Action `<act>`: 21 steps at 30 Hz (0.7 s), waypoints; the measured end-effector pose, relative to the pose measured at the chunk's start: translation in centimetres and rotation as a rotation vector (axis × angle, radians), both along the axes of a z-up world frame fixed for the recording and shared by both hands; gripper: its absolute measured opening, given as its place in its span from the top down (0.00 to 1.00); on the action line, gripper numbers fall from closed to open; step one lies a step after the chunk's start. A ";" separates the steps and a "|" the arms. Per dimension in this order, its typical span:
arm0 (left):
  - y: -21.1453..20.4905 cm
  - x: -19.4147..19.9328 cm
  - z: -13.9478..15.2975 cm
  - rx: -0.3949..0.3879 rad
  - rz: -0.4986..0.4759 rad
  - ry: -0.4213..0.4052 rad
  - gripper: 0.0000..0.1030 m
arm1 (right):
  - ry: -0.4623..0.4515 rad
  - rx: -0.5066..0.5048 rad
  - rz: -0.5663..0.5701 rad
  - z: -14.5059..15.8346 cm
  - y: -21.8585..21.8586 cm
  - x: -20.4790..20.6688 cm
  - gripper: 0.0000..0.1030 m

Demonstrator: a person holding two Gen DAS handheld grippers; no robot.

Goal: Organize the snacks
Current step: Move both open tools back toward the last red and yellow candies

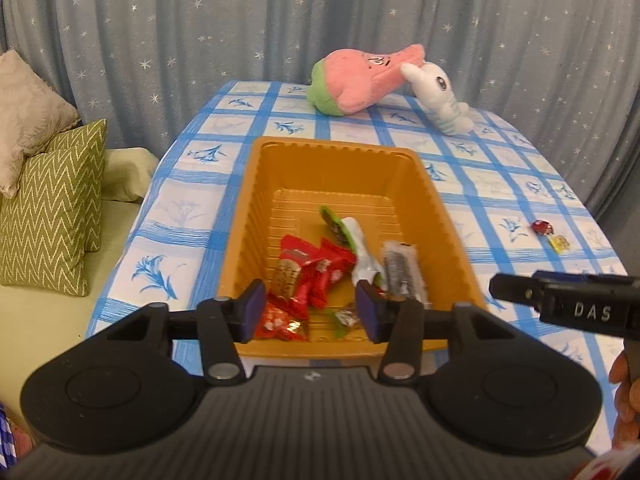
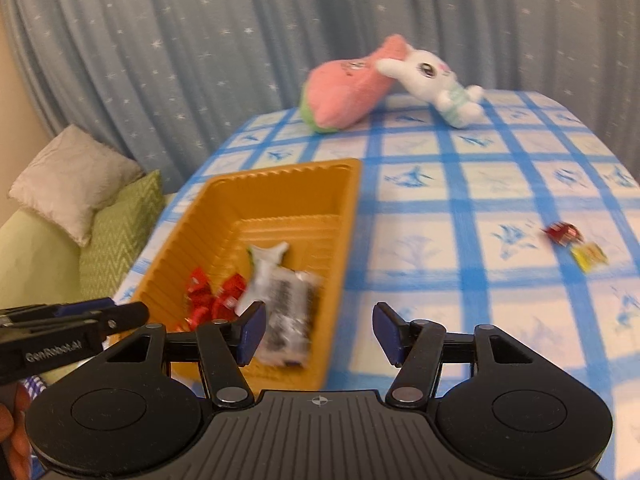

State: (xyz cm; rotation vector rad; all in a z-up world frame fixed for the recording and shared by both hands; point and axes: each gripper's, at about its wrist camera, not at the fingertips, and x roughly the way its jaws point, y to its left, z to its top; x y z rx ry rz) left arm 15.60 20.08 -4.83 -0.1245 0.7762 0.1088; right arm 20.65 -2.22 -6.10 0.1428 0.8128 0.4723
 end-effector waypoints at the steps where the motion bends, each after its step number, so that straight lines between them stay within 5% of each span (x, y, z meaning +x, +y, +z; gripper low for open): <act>1: -0.4 -0.2 0.2 0.000 -0.005 -0.002 0.52 | 0.003 -0.007 -0.008 0.2 -0.4 -0.4 0.42; 21: -8.0 -2.9 4.2 -0.004 -0.102 -0.053 0.27 | -0.012 -0.078 -0.183 3.7 -10.1 -5.9 0.30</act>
